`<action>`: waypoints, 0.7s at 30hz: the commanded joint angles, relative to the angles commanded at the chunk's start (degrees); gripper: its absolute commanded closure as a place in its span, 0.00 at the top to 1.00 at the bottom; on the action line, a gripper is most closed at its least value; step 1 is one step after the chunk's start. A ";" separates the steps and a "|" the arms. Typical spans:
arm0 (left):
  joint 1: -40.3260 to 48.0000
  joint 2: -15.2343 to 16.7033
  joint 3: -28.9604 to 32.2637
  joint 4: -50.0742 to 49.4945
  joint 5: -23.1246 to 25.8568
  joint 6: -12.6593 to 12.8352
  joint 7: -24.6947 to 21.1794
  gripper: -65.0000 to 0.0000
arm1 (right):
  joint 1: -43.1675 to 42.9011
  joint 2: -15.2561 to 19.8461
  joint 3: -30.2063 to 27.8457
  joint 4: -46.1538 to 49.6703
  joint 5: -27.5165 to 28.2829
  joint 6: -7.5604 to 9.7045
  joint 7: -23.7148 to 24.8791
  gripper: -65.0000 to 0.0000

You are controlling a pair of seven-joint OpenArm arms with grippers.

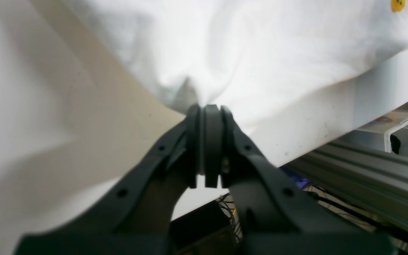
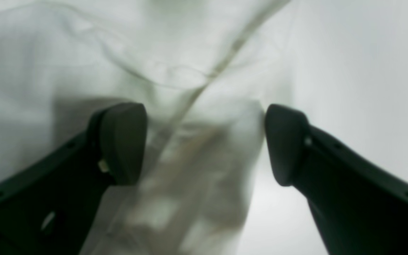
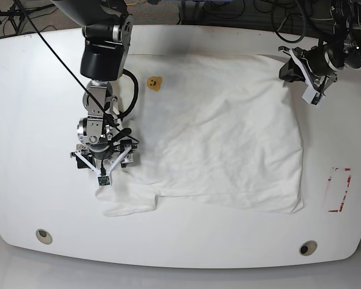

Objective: Fold the T-shirt properly
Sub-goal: 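Lower the right gripper onto the shirt hem corner and grasp it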

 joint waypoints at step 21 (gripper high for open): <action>-1.49 -0.18 0.09 -0.18 0.09 -0.09 -0.09 0.00 | -2.29 6.42 3.87 7.21 0.44 0.88 -3.34 0.75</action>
